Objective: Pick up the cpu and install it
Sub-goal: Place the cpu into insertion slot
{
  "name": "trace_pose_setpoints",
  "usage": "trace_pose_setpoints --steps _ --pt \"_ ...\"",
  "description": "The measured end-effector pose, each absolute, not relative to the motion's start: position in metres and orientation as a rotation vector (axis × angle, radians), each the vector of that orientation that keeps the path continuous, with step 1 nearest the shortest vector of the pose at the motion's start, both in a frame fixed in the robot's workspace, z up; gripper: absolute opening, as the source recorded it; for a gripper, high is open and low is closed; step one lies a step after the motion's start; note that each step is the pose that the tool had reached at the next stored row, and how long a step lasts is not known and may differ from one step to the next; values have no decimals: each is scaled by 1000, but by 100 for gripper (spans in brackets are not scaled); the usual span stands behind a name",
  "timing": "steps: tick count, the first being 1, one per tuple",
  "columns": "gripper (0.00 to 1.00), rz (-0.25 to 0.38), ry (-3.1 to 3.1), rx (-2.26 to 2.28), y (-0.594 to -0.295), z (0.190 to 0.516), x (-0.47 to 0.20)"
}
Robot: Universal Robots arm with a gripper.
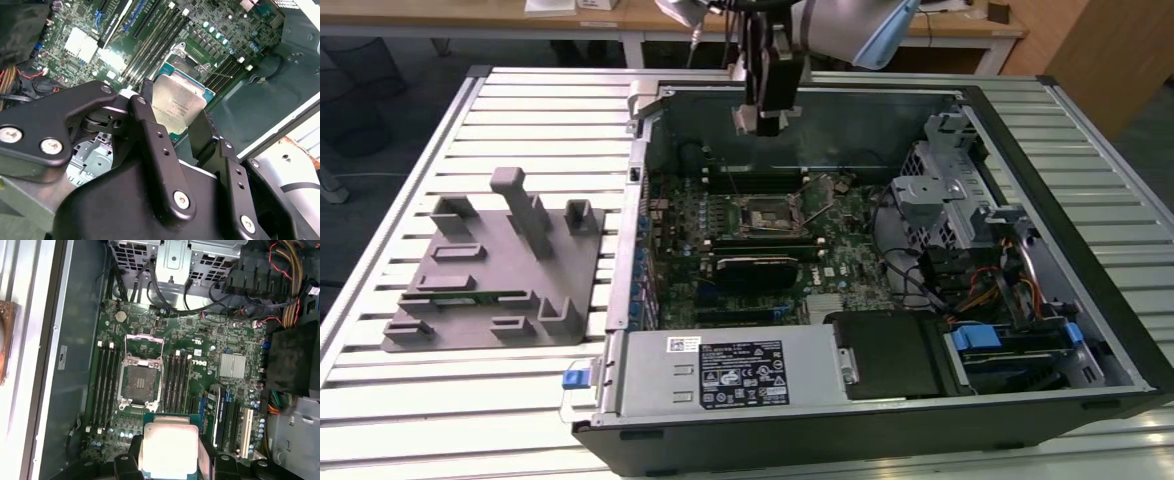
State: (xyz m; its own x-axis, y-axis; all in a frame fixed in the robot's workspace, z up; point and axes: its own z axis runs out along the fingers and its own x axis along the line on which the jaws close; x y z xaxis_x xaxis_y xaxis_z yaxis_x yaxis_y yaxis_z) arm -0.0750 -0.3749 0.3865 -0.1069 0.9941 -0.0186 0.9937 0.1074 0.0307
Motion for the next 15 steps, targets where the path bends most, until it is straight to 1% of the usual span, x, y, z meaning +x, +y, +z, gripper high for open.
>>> trace_pose_setpoints --steps 15 --pt "53 25 2311 2085 -358 364 -68"
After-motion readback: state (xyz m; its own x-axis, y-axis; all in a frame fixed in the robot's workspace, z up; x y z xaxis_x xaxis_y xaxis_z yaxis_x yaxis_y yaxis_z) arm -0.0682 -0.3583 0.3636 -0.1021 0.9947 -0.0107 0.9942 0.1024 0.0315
